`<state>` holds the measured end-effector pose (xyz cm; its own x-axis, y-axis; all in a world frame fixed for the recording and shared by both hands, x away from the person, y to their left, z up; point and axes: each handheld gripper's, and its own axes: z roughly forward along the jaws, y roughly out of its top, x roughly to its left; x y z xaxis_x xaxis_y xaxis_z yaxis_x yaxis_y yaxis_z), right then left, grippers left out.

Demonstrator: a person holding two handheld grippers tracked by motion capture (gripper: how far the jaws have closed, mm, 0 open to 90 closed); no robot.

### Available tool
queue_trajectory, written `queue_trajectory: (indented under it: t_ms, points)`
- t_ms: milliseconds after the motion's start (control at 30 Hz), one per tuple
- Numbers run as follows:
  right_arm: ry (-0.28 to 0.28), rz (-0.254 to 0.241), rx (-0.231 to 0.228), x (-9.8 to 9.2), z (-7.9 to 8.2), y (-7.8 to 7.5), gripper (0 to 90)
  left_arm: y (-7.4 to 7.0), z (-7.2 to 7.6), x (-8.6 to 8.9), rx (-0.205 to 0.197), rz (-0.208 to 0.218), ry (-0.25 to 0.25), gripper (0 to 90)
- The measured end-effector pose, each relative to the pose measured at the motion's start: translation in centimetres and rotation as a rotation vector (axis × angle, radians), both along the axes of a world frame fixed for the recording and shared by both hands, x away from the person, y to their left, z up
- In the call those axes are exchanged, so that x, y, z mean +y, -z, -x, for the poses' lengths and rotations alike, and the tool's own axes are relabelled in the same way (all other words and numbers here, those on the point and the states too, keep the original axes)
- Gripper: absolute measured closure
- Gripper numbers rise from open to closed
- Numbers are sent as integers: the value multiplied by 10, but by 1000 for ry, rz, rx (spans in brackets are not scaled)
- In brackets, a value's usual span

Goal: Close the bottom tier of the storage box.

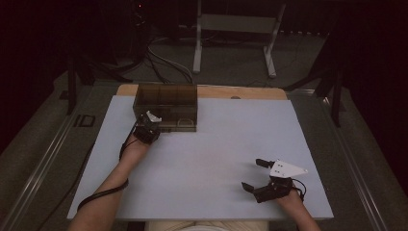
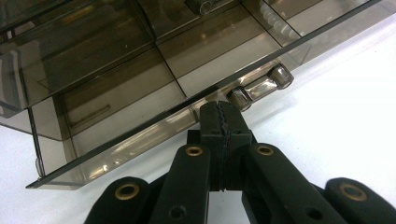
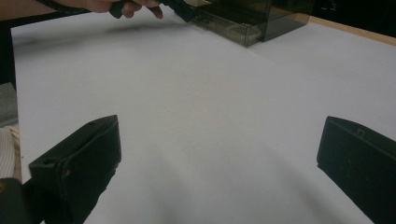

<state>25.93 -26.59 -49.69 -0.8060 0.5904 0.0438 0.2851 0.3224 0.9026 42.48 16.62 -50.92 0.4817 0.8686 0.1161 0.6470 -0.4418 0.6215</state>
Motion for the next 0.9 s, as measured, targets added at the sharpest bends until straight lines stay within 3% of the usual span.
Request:
queue_trajectory:
  t_ms: [433,900]
  points:
    - [-3,5,0,1,0,0,0,-1,-4,1,-16,9,-8,900]
    - [-2,4,2,1,0,0,0,0,-8,-4,-21,-9,-2,900]
